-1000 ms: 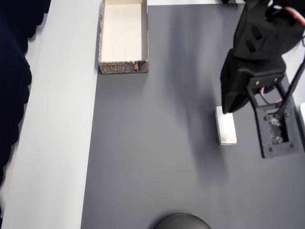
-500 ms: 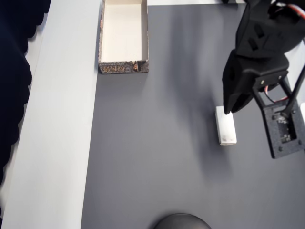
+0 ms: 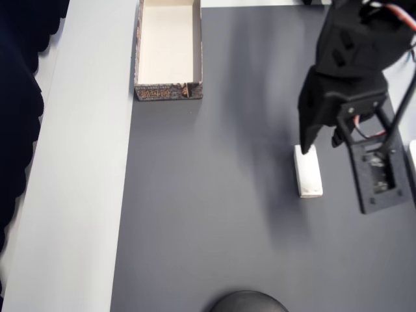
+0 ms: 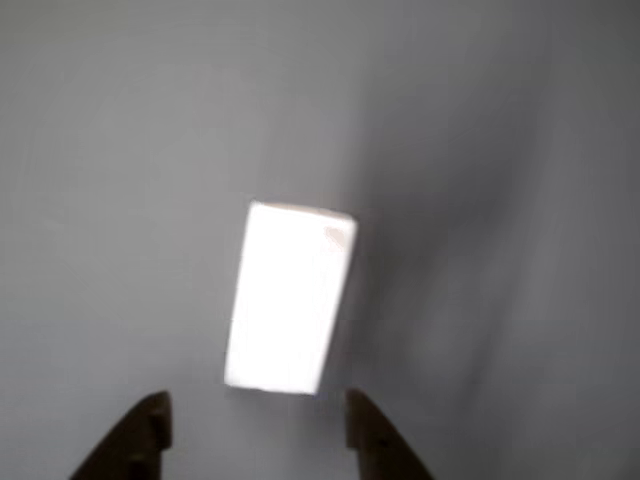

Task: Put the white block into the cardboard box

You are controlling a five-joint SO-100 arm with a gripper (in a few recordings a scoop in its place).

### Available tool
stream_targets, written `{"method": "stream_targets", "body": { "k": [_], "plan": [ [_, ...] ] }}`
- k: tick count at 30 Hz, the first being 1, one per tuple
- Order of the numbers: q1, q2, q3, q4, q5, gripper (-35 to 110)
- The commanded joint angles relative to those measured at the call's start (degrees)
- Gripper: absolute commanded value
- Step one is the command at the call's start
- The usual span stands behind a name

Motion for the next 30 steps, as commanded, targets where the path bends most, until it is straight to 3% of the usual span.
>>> {"method": "stream_targets", "body": {
  "k": [1,30],
  "plan": [
    [1.58,2.11,-2.64,-1.05,0.53,26],
    [0.53,-5.80,-6.42,-5.62,2.29,36]
  ]
}}
